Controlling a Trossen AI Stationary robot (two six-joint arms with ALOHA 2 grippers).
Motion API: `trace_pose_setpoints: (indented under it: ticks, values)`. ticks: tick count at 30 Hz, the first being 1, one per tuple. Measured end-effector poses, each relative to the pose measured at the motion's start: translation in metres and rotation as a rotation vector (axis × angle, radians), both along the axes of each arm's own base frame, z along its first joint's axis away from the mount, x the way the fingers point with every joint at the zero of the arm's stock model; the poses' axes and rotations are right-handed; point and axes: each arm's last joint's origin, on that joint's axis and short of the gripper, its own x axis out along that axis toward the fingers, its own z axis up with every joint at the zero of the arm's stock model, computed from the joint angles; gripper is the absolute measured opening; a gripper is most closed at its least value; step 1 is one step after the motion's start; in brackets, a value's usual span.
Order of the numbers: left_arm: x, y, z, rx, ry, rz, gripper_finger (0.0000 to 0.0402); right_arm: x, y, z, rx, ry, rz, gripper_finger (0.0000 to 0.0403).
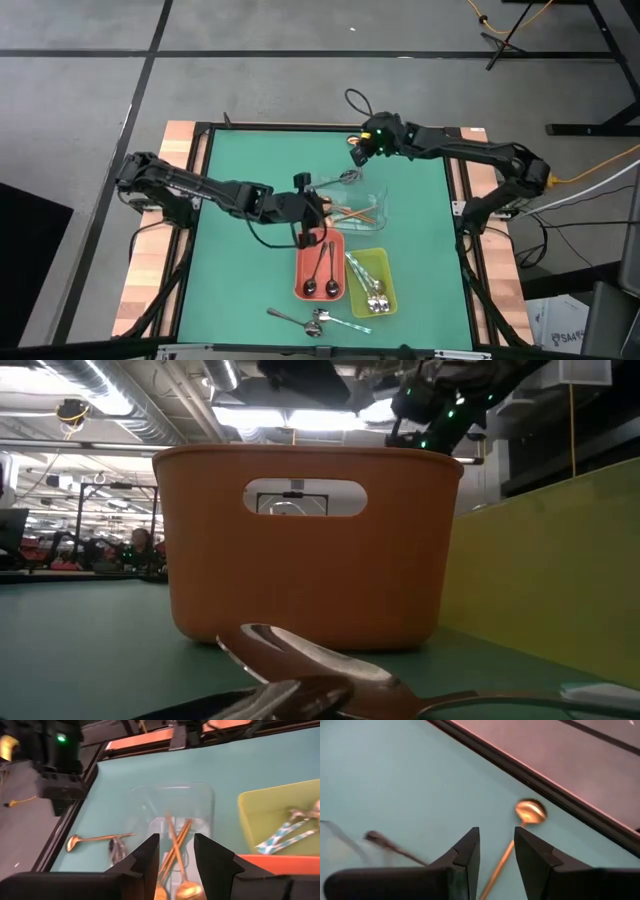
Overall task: Sort silverware by color (type)
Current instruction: Put the gold spoon into the transparent bin
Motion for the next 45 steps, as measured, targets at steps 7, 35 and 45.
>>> trace_pose_setpoints:
  ticks: [7, 35, 45]
  values:
    - [0.002, 0.015, -0.001, -0.033, 0.008, -0.001, 0.0116, 0.011, -0.019, -0.035, 0.037, 0.073, -0.035, 0.0111]
    - [0.002, 0.02, -0.002, -0.059, 0.024, -0.021, 0.0116, 0.032, -0.031, -0.116, 0.075, 0.249, -0.08, 0.0111]
    - [0.002, 0.02, -0.002, -0.059, 0.024, -0.02, 0.0116, 0.033, -0.031, -0.122, 0.089, 0.255, -0.075, 0.0111]
